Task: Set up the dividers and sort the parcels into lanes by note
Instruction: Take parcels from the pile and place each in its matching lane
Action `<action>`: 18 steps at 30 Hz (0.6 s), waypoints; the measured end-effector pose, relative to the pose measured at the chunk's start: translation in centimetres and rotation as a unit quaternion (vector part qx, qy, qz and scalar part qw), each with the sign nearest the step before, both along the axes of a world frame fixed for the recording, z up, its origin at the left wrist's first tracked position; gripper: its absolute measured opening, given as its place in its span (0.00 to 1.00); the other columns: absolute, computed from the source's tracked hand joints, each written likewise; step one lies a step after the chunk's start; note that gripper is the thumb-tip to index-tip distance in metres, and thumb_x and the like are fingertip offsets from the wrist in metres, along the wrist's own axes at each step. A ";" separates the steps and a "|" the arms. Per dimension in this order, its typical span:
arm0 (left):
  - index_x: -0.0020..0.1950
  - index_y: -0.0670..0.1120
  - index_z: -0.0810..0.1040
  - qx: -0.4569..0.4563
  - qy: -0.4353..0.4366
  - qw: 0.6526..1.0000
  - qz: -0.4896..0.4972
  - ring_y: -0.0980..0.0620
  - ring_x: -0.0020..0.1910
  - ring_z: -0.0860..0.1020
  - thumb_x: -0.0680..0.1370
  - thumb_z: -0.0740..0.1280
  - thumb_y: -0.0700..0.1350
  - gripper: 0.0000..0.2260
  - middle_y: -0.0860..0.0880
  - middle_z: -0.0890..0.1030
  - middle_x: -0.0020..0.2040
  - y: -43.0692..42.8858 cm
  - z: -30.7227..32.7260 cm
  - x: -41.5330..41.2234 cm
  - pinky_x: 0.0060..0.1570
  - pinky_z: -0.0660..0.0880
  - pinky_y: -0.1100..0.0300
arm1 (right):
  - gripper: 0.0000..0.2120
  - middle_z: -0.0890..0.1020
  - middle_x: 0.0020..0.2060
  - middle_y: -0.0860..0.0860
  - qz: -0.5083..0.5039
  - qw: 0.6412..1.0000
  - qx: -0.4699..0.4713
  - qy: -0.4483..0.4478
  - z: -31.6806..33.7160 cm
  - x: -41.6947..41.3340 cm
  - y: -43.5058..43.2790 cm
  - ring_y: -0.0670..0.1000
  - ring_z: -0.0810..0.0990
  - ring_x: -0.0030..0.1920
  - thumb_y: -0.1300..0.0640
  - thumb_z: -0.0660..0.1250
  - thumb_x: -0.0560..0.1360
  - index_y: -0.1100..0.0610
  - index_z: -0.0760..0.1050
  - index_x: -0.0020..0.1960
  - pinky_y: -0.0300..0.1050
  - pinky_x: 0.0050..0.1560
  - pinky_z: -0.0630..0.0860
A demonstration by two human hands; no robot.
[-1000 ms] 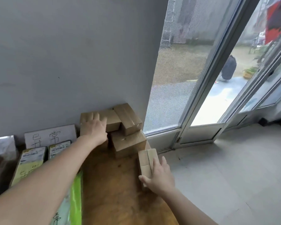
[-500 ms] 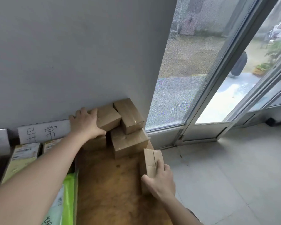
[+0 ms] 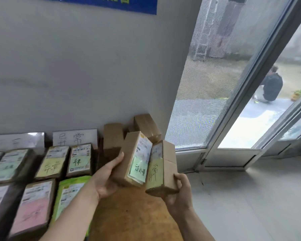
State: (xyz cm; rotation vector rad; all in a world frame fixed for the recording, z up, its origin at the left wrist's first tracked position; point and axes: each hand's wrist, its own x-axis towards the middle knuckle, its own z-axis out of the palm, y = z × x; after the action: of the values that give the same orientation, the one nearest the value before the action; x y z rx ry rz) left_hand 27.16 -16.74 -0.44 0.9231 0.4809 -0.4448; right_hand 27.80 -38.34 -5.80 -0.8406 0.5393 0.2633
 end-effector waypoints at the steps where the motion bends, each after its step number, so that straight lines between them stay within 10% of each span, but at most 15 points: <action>1: 0.63 0.40 0.78 -0.020 -0.003 1.000 0.007 0.39 0.54 0.82 0.76 0.63 0.56 0.24 0.36 0.81 0.60 -0.4 -0.2 -0.7 0.59 0.73 0.42 | 0.46 0.75 0.61 0.72 0.006 1.000 0.022 -0.008 0.2 -0.4 -0.2 0.75 0.74 0.61 0.52 0.77 0.51 0.74 0.70 0.64 0.81 0.58 0.65; 9: 0.63 0.48 0.78 0.136 -0.068 0.979 0.133 0.42 0.54 0.82 0.80 0.59 0.60 0.21 0.40 0.83 0.56 -3.3 0.5 -4.6 0.58 0.76 0.44 | 0.46 0.82 0.57 0.64 0.039 0.996 -0.080 -0.025 2.3 -3.7 -0.9 0.66 0.80 0.59 0.35 0.80 0.52 0.62 0.79 0.62 0.62 0.60 0.76; 13: 0.67 0.60 0.73 0.227 -0.119 0.959 0.122 0.49 0.61 0.78 0.63 0.63 0.79 0.38 0.51 0.82 0.61 -3.7 0.9 -6.9 0.65 0.70 0.45 | 0.40 0.84 0.53 0.56 0.095 0.975 -0.178 -0.093 3.0 -5.2 -1.7 0.59 0.84 0.54 0.27 0.74 0.53 0.47 0.78 0.60 0.61 0.50 0.82; 18: 0.65 0.57 0.69 0.246 -0.135 0.956 0.083 0.43 0.52 0.83 0.56 0.78 0.58 0.39 0.45 0.85 0.52 -3.5 1.9 -9.7 0.55 0.77 0.42 | 0.41 0.85 0.51 0.57 0.171 0.953 -0.210 -0.134 3.9 -6.6 -2.8 0.61 0.84 0.52 0.45 0.82 0.51 0.52 0.74 0.61 0.67 0.52 0.80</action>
State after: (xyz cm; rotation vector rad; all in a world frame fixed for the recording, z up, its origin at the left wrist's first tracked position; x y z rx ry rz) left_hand 17.43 -20.29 1.41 1.3901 0.4200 -0.0366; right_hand 21.18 -41.19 -1.94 -1.3652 0.1899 0.3514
